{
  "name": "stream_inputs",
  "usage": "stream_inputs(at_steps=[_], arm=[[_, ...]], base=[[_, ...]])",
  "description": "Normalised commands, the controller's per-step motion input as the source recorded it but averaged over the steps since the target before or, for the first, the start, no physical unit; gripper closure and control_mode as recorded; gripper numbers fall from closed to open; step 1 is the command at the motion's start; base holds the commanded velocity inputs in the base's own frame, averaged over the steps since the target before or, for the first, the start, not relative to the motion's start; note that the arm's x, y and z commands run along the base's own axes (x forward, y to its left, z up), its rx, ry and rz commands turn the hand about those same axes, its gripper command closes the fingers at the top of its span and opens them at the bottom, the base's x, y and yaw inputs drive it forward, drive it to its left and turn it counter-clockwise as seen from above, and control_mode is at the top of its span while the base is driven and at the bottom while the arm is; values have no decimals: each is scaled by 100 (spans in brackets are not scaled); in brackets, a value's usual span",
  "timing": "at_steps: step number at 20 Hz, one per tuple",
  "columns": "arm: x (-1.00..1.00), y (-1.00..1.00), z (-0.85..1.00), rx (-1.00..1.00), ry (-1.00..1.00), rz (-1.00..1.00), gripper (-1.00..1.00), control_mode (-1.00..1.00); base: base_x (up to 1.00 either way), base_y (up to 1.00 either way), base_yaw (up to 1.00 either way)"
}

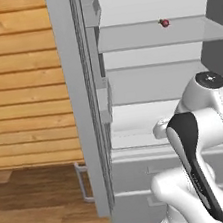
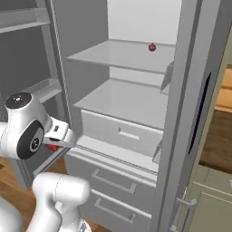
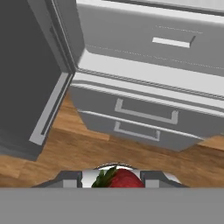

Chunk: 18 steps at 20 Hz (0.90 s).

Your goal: Take the strawberry from the fridge and place it on top of the pancake, located on the dining counter.

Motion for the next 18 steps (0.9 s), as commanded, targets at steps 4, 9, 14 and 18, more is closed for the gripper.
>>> stream_inputs(at_steps=[4, 9, 14, 18], arm=[[0, 0, 0, 0, 0, 0, 100, 100], [0, 0, 0, 0, 0, 0, 100, 100], [0, 0, 0, 0, 0, 0, 100, 100], [0, 0, 0, 0, 0, 0, 100, 100]], base=[[-37, -7, 84], [-6, -21, 79], [-48, -8, 77], [-88, 11, 73]])
